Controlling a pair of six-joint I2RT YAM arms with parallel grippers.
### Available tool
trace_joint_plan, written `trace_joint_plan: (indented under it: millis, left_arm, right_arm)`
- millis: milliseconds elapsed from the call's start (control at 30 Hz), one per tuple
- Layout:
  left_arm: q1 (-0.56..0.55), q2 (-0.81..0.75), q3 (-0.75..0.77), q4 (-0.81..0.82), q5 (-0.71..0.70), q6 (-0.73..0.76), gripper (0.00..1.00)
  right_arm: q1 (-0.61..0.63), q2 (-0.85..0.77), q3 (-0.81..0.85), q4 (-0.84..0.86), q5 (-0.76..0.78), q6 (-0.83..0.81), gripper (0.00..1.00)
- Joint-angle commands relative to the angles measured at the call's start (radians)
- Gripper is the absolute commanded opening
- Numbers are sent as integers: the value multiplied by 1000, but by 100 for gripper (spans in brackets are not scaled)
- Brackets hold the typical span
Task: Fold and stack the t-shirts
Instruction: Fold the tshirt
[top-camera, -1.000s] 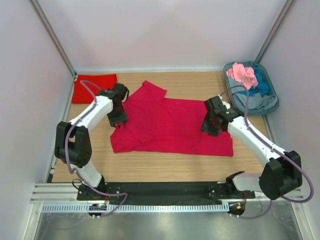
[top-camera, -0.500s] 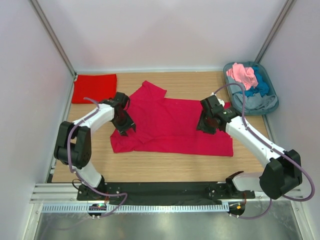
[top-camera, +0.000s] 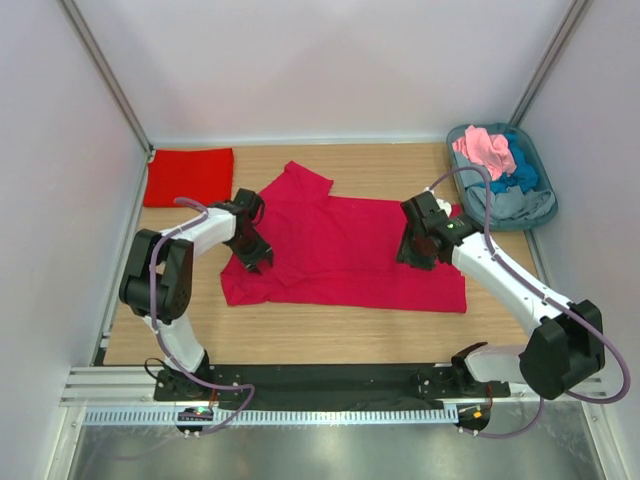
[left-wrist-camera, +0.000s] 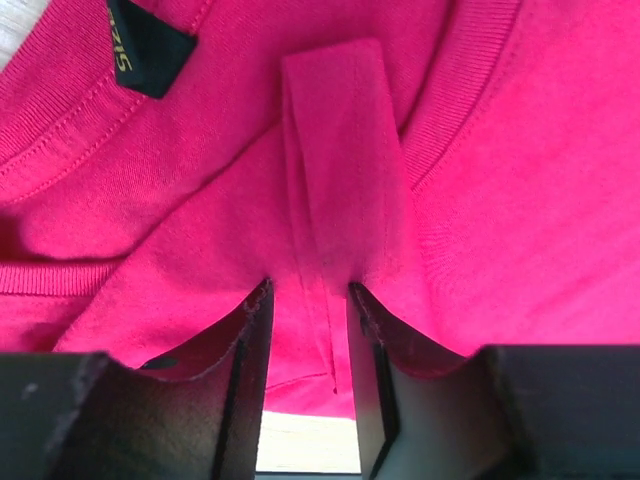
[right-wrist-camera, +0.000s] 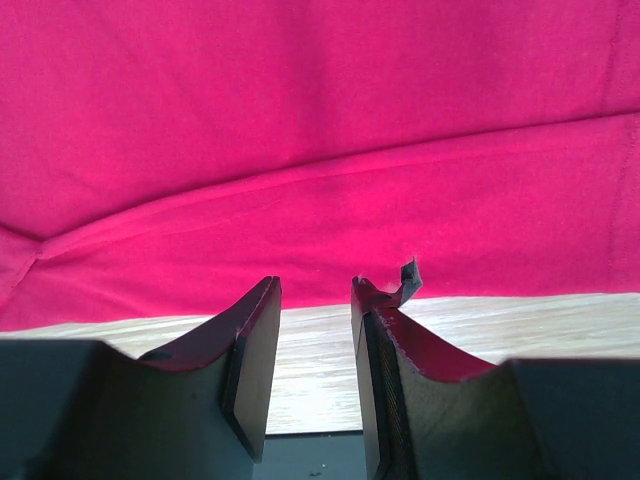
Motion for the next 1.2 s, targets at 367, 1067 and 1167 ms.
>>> trace_joint_plan:
  millis: [367, 1067, 1167]
  left_arm:
    - [-23, 42, 102, -4, -72, -2, 9]
    - [64, -200, 27, -226, -264, 150, 49]
    - [153, -249, -87, -165, -212, 165, 47]
  right_arm:
    - [0, -36, 15, -26, 46, -30, 41]
    - [233, 306, 180, 170, -63, -133, 43]
    - [274, 399, 225, 195, -98, -131, 42]
